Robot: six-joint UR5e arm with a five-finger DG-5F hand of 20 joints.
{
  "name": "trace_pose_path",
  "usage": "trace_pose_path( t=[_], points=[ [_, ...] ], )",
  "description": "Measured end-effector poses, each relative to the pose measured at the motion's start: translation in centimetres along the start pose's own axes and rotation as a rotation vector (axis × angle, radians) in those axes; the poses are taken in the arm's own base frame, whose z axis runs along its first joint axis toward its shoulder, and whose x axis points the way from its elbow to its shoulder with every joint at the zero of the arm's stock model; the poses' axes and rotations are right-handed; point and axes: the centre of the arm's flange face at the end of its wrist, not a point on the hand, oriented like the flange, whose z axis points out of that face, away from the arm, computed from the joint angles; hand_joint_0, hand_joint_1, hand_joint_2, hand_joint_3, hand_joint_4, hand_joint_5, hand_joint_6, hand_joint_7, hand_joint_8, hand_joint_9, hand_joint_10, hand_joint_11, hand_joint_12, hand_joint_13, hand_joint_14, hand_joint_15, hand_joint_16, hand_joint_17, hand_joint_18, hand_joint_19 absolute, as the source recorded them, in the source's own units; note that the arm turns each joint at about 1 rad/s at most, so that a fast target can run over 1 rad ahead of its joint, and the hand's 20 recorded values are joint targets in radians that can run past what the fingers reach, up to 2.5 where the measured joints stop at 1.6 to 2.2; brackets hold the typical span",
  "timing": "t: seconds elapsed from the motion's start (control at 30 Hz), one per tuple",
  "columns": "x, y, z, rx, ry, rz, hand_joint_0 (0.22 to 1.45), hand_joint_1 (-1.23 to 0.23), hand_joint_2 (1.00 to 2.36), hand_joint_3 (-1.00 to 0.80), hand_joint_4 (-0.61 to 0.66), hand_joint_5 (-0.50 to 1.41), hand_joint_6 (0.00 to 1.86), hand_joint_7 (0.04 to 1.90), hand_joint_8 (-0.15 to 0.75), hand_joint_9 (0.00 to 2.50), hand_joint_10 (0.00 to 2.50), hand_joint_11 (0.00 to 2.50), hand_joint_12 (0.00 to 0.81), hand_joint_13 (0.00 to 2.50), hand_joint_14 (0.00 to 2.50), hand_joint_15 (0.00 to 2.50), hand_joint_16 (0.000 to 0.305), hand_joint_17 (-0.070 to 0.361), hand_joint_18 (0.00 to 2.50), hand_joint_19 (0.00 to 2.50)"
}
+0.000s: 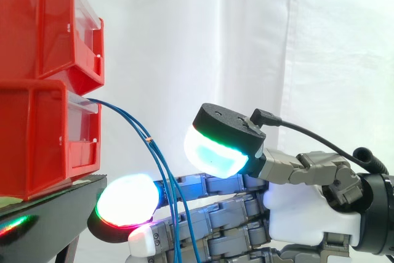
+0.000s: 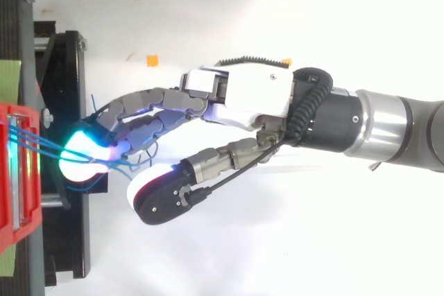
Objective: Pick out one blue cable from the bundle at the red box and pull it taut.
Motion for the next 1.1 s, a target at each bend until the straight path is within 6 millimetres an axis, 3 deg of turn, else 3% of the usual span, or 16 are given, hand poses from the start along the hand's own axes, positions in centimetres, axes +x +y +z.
trace_pose_path(
  t=[1.1],
  points=[
    [-0.23,0.72,0.56,-0.016,0.014,0.020,0.64,-0.61,1.01,-0.33,0.27,-0.11,0.50,1.02,0.292,0.76,0.01,0.22,0.365,0.58,0.01,0.25,0.051,0.114,0.60,0.59]
  ],
)
